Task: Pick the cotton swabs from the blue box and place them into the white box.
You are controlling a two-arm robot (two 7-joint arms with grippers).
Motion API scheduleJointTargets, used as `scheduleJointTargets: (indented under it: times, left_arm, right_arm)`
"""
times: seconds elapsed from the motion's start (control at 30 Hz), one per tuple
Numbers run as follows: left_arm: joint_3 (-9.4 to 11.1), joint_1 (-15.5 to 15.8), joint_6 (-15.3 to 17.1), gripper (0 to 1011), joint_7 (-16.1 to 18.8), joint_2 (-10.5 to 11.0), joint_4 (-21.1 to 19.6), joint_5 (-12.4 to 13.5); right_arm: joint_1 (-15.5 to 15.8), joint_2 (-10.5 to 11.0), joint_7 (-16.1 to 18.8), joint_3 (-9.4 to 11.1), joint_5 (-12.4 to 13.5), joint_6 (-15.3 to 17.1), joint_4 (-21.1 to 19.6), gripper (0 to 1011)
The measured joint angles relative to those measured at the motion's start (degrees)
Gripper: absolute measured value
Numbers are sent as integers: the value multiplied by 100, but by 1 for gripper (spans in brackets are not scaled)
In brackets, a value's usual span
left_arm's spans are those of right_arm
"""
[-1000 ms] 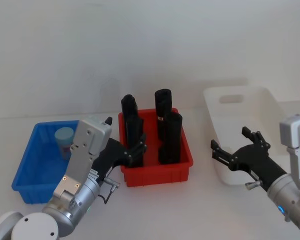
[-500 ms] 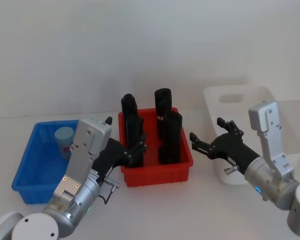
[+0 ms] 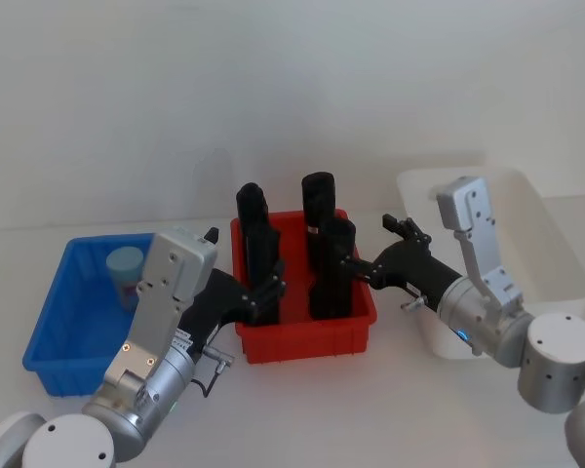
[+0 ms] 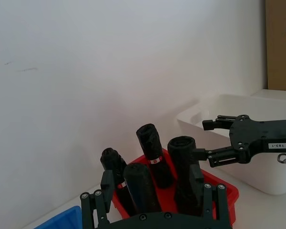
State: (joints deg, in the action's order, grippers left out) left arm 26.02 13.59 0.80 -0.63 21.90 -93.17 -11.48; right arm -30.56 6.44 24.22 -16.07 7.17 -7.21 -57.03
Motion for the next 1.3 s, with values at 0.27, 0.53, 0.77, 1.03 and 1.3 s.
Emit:
scheduleJointTargets:
  times: [0.27,0.53,0.77,1.03,1.3]
  left_arm:
    - [0,0,0,1004,0,0,0,0]
    - [0,0,0,1004,0,0,0,0]
    - [0,0,0,1004,0,0,0,0]
    - [0,0,0,1004,0,0,0,0]
    - [0,0,0,1004,0,0,0,0]
  right_arm:
    - [-675,-250,263,-51,-66,-408,1157,1002]
    - [-1235,-475,500,-132,-84,-772,2181,927]
    - [-1626,-639,645,-198,-88,-1062,2932,705]
    - [-1850,-732,711,-204,-54,-1250,3351,476]
    - [-1564,-630,663,-139,40,-1070,2618,416]
